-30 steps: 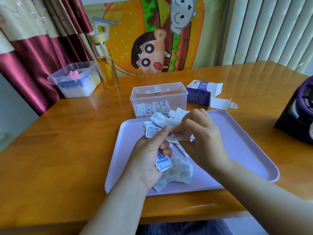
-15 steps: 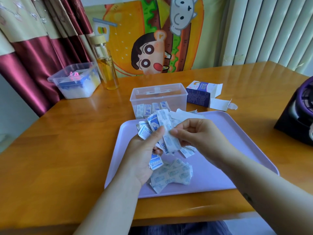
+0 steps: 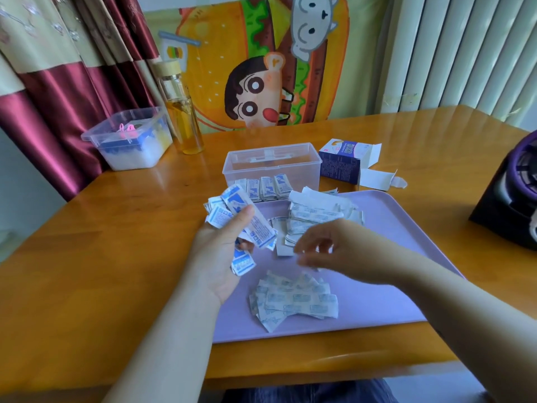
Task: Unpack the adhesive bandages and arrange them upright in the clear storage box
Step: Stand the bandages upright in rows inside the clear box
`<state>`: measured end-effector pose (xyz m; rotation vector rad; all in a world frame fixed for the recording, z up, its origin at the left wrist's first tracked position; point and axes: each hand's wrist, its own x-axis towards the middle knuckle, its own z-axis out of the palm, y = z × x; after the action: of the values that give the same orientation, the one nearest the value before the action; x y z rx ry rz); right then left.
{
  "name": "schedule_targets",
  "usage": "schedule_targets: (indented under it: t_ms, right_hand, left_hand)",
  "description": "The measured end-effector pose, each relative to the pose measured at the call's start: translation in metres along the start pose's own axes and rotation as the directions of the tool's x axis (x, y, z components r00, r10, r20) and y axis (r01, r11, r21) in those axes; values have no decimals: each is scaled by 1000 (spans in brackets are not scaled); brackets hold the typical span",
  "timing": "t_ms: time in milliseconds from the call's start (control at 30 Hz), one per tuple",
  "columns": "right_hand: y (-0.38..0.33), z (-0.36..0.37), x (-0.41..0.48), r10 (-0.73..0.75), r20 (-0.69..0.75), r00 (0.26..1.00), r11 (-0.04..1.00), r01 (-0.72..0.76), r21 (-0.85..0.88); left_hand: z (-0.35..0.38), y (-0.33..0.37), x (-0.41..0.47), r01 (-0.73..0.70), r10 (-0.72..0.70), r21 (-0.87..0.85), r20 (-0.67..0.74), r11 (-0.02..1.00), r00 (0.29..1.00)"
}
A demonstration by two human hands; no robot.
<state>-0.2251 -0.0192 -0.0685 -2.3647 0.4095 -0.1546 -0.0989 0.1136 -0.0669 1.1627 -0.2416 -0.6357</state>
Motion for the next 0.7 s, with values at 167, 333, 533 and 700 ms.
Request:
schedule_targets:
  t_ms: [167,333,533,700]
  right_hand:
    - [-15,4,11,110,-206,972,904,-11,428]
    - [-19,13,14,132,-70,989,686,-40,726]
    - [-25,25,10,177,-94,980,632,-40,774]
    - [-27,25,9,-21,-348,937,992,64,111]
  left_hand:
    - [3,-8,-3,29,-47,111,162,993,986]
    - [10,-8,-5,50,-62,57,219,997,974]
    - [22,-8,-9,79,-71,-25,235,997,969]
    - [27,-11,-7,225,-196,-99,238,969,951]
